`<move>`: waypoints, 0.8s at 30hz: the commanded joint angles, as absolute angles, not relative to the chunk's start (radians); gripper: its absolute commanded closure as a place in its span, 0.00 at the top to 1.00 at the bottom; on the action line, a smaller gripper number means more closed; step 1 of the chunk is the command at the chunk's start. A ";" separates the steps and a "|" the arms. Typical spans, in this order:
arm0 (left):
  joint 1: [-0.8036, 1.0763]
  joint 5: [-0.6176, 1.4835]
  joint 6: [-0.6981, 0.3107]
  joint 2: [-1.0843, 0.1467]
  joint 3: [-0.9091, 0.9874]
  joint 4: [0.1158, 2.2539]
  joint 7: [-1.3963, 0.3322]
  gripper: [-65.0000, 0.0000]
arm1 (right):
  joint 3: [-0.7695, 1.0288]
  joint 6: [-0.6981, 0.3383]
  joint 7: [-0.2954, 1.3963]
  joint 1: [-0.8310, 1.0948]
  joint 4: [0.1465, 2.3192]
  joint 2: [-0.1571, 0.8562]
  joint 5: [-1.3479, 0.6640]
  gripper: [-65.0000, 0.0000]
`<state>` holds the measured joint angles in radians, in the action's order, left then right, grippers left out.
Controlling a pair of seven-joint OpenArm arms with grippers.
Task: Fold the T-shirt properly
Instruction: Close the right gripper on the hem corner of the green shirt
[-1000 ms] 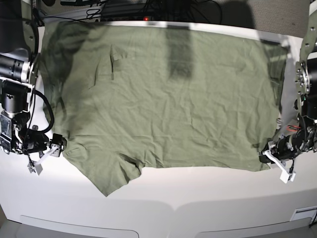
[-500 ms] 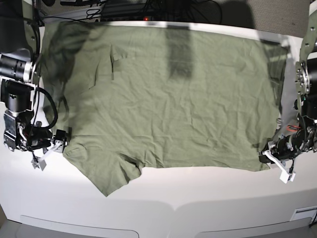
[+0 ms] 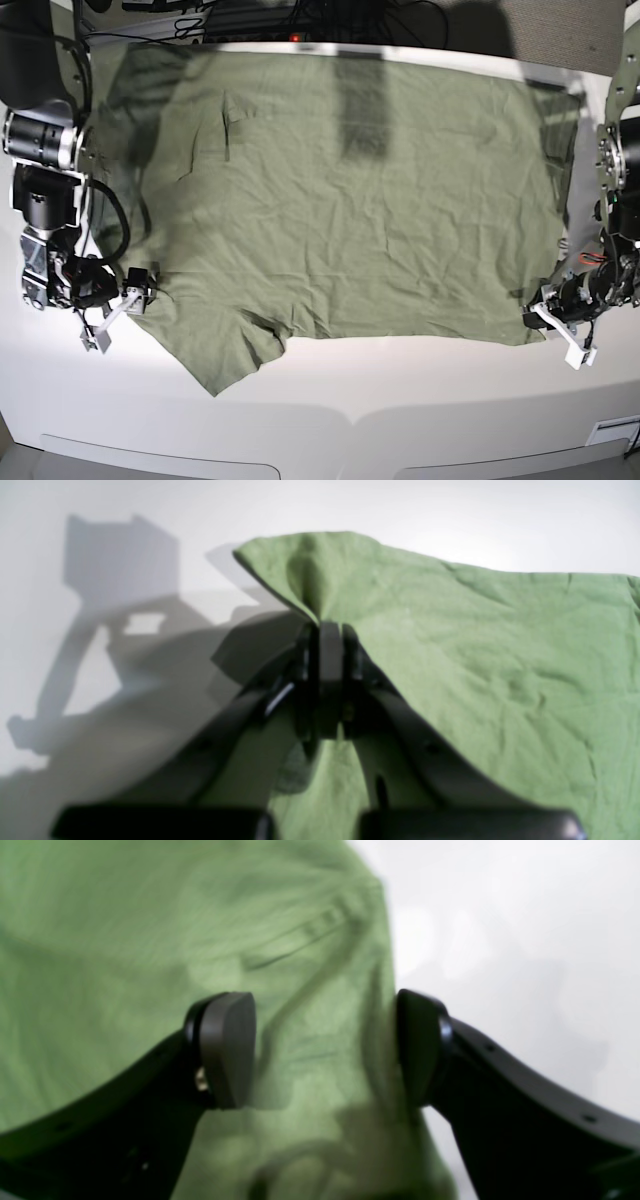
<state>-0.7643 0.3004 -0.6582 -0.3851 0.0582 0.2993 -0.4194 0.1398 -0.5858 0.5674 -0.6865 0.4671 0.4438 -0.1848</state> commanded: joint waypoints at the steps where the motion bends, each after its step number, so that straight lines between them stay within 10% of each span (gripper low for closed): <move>1: -0.800 0.316 -0.667 -0.399 0.059 0.315 -0.400 0.00 | 0.142 -0.583 0.520 -0.727 0.482 0.477 -0.191 0.66; 12: -0.800 0.316 -0.667 -0.399 0.059 0.315 -0.398 0.00 | 0.144 -0.551 0.529 -0.731 0.482 0.604 -0.260 0.66; 24: -0.801 0.318 -0.667 -0.389 0.059 0.315 -0.395 0.00 | 0.144 -0.318 0.641 -0.728 0.482 0.514 -0.034 0.66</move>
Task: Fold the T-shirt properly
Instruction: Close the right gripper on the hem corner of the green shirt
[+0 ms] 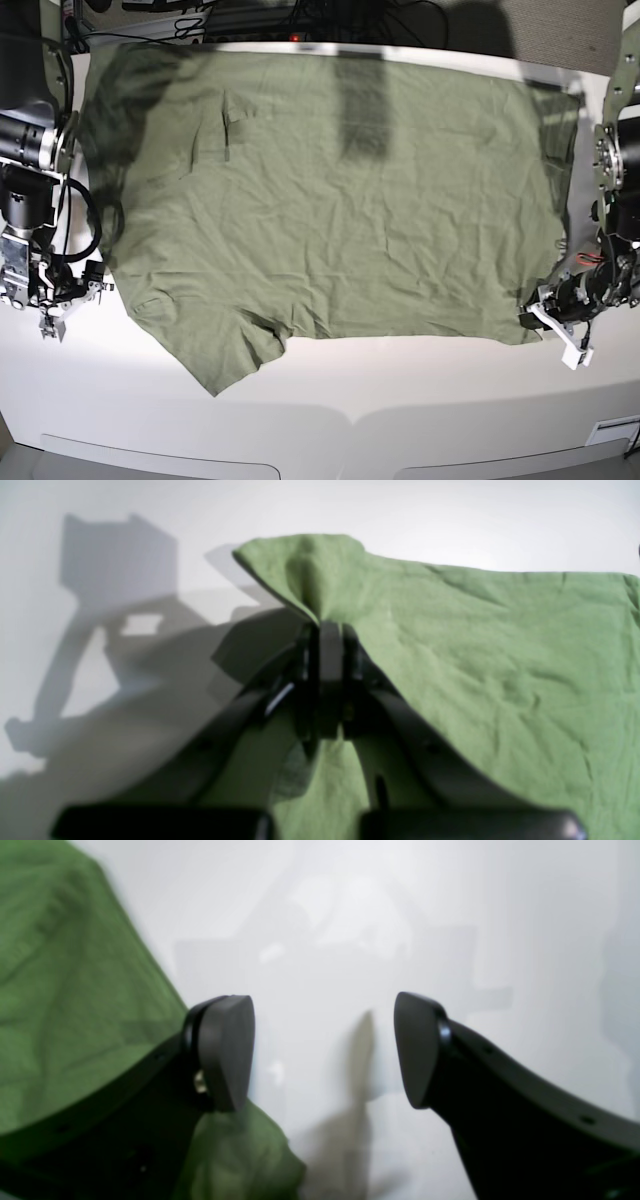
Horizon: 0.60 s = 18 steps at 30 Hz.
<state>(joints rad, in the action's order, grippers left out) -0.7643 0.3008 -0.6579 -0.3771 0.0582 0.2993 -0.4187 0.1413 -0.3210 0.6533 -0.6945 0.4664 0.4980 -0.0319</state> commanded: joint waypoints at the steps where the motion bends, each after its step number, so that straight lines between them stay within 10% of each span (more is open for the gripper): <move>1: -0.801 0.319 -0.667 -0.388 0.059 0.315 -0.395 0.00 | 0.144 -0.318 0.645 -0.728 0.482 0.508 -0.037 0.66; 18: -0.800 0.319 -0.667 -0.383 0.059 0.315 -0.403 0.00 | 0.144 -0.459 0.625 -0.728 0.480 0.496 -0.197 0.66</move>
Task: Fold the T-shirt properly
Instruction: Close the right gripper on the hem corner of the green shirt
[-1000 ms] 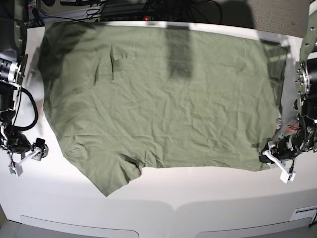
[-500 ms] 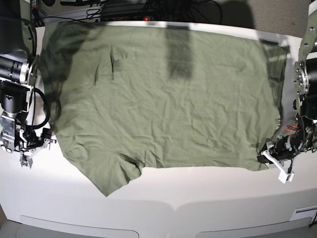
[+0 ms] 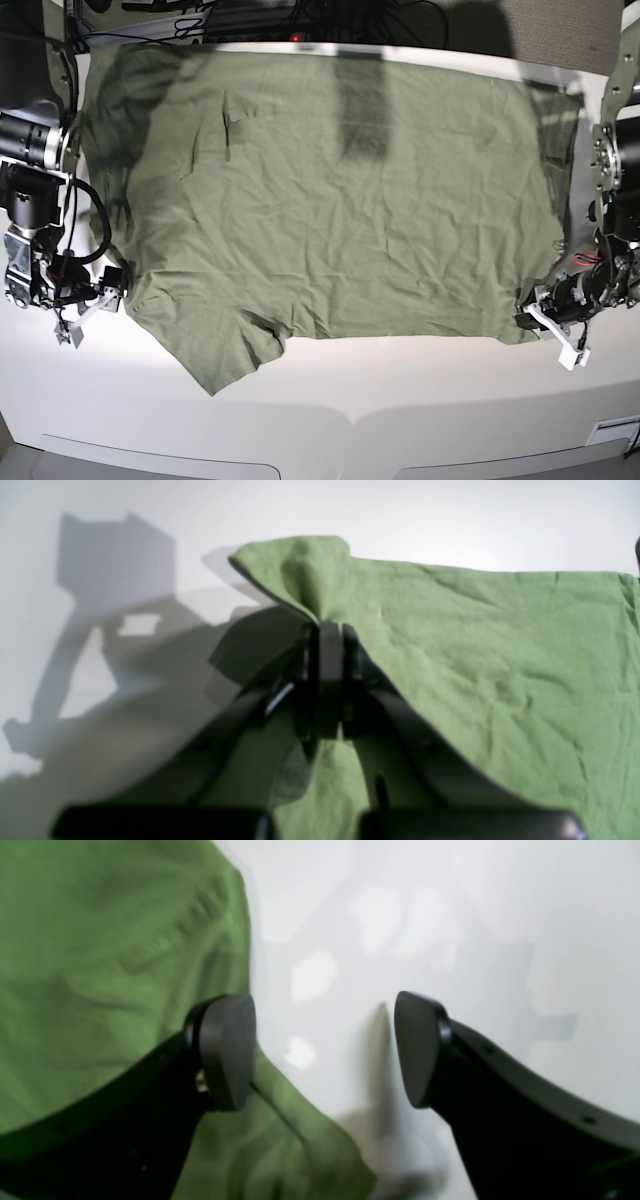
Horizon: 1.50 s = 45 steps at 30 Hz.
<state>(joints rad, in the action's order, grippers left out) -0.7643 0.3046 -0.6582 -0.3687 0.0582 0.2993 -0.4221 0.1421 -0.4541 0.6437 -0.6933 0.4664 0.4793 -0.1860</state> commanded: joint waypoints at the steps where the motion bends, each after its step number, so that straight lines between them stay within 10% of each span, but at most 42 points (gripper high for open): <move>1: -0.800 0.319 -0.667 -0.383 0.059 0.315 -0.403 0.00 | 0.144 -0.460 0.626 -0.728 0.480 0.496 -0.211 0.66; 41: -0.800 0.319 -0.667 -0.380 0.059 0.315 -0.403 0.00 | 0.144 -0.698 0.800 -0.640 0.480 0.491 -0.559 0.66; 45: -0.800 0.319 -0.667 -0.380 0.059 0.315 -0.402 0.00 | 0.144 -0.698 0.804 -0.646 0.480 0.492 -0.558 0.46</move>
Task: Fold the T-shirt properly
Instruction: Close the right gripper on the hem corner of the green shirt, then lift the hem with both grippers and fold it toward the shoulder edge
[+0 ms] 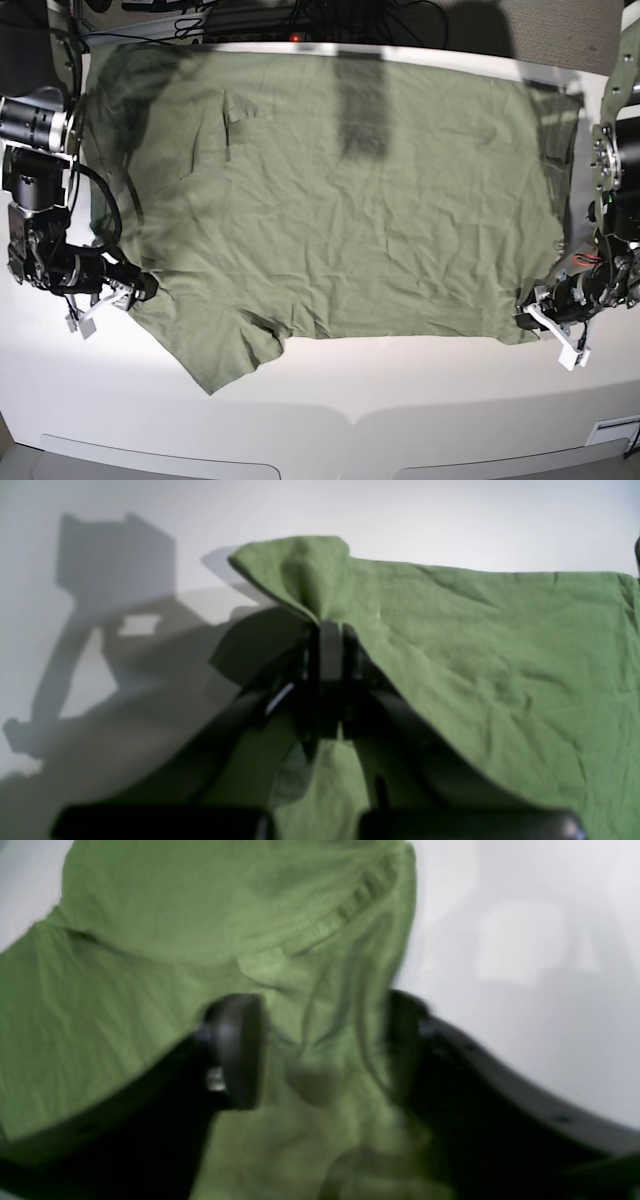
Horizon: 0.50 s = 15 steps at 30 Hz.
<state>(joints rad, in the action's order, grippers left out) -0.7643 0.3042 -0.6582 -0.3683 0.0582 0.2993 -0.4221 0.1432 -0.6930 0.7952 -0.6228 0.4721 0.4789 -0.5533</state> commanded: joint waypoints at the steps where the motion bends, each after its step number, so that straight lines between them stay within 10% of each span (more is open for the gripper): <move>1: -0.800 0.319 -0.667 -0.380 0.059 0.315 -0.403 0.00 | 0.144 -0.698 0.801 -0.646 0.480 0.492 -0.558 0.36; 5: -0.800 0.319 -0.667 -0.380 0.059 0.315 -0.402 0.00 | 0.144 -0.698 0.779 -0.646 0.480 0.495 -0.558 0.00; 15: -0.800 0.319 -0.667 -0.381 0.059 0.371 -0.418 0.00 | 0.144 -0.698 0.756 -0.645 0.543 0.499 -0.499 0.00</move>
<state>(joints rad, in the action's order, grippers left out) -0.7616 0.3038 -0.6582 -0.3683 0.0582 0.3508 -0.4419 0.1421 -0.6930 0.7719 -0.6132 0.5240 0.4793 -0.4885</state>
